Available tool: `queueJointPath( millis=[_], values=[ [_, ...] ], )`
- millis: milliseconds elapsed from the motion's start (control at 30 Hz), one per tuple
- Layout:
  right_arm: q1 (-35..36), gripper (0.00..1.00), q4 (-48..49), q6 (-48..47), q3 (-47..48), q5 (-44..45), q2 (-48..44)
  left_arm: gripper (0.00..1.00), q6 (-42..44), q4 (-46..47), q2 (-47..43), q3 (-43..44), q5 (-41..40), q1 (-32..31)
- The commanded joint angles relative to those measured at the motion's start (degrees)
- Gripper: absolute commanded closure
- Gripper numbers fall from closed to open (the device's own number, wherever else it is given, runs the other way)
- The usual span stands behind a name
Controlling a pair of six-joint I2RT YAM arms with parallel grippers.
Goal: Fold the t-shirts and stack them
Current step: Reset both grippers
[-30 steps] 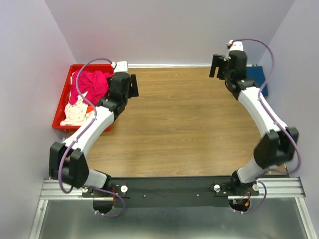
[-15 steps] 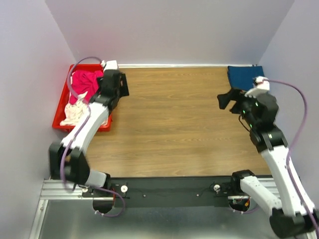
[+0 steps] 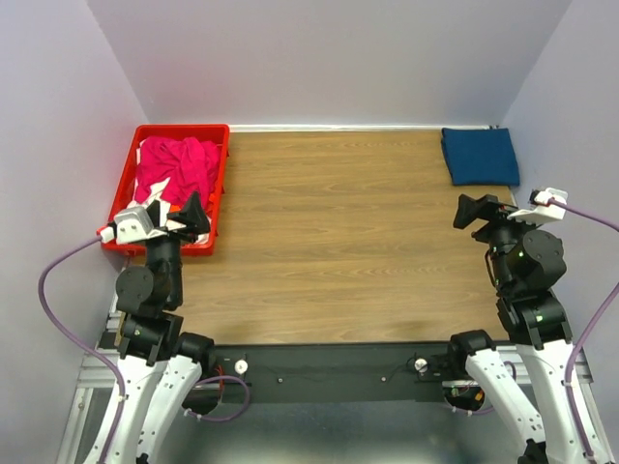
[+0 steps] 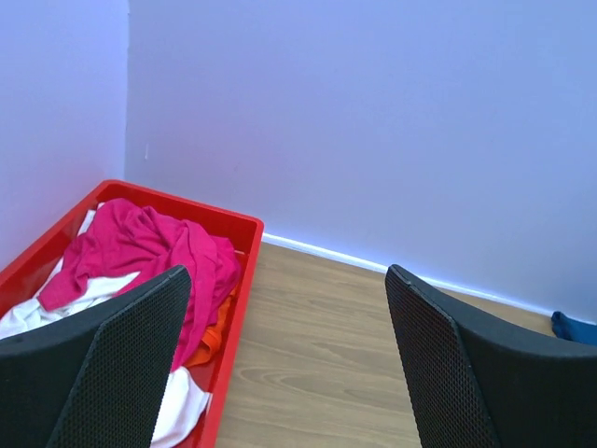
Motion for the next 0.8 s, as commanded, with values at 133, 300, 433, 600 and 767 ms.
queueJointPath(
  millis=[133,300,433,600,767],
  values=[
    [-0.1,0.0,1.0,-1.4,-1.4,4.1,-0.1,0.05,0.2,5.8,-2.5,-6.0,-2.0,0.0],
    [-0.1,0.0,1.1,-2.0,-1.7,3.8,0.3,0.04,-1.6,7.3,-1.0,-7.9,-1.4,0.0],
    [-0.1,0.0,1.5,-2.5,-2.3,3.4,0.1,0.04,-0.7,7.1,0.1,-7.4,-0.8,0.0],
    [-0.1,0.0,1.7,-2.7,-3.0,3.6,-1.0,0.04,-0.9,7.7,-0.1,-7.9,-0.1,0.0],
    [-0.2,0.0,1.7,-2.9,-4.0,3.8,-1.9,0.04,-1.3,8.0,-0.2,-8.2,-0.1,0.0]
  ],
)
